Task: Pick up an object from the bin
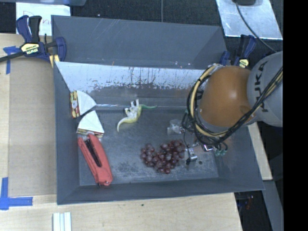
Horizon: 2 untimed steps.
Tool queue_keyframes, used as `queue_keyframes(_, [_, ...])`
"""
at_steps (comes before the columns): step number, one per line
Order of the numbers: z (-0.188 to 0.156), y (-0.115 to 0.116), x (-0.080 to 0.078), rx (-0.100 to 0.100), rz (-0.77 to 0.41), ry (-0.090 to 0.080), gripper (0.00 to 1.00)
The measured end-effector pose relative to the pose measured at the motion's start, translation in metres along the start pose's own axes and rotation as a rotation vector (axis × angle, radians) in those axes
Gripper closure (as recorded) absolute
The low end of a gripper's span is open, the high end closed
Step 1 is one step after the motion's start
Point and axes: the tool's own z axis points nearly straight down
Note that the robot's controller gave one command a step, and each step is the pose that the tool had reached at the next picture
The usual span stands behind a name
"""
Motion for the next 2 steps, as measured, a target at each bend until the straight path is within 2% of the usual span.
queue_keyframes(1, [0.004,0.01,-0.005,0.0,0.062,-0.003,0.0])
queue_keyframes(2, [0.025,0.008,-0.009,-0.001,-0.051,0.001,0.0])
